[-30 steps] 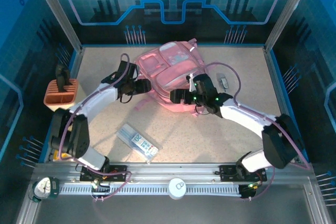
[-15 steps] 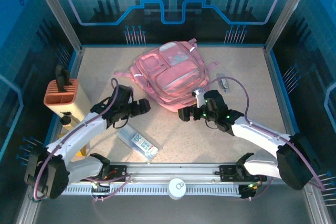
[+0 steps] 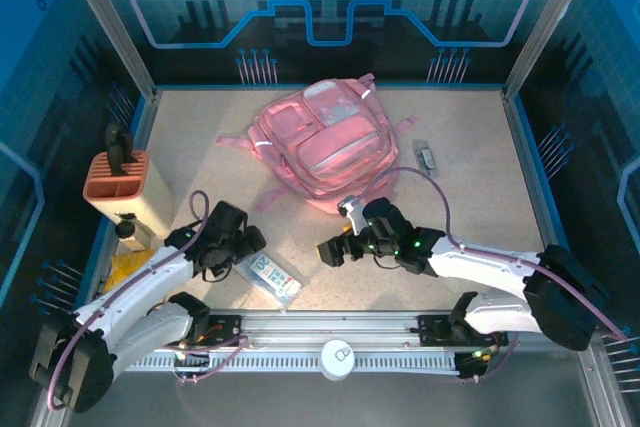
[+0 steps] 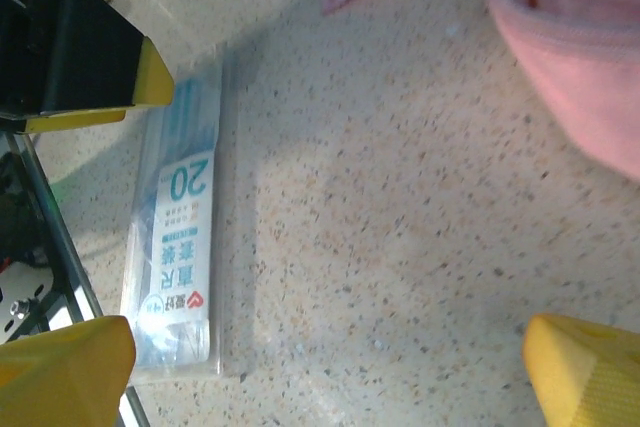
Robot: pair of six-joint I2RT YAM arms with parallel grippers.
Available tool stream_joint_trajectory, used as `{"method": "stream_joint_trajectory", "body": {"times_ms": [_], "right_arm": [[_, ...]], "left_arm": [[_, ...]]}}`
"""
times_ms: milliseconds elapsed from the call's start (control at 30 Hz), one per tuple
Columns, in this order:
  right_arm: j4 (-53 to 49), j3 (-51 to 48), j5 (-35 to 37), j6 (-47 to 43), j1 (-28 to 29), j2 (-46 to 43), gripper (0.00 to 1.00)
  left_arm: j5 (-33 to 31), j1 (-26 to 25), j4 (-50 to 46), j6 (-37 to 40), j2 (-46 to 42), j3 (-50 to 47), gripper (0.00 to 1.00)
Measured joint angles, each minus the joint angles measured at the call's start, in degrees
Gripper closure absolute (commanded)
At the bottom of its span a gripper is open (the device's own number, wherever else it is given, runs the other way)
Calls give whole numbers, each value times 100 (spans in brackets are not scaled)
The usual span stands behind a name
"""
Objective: Pack books, pencil case, and school supplies into a backpack
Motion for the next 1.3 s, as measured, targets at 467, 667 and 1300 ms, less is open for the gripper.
{"method": "stream_joint_trajectory", "body": {"times_ms": [467, 667, 1300], "right_arm": [[-345, 345, 66, 131, 22, 402, 3], [-715, 715, -105, 267, -52, 564, 15], [-1143, 1285, -970, 1858, 275, 2297, 45]], "left_arm": [[282, -667, 1394, -804, 953, -219, 18], [439, -1019, 2490, -922, 1792, 188, 26], [660, -1217, 1794, -610, 1008, -350, 72]]}}
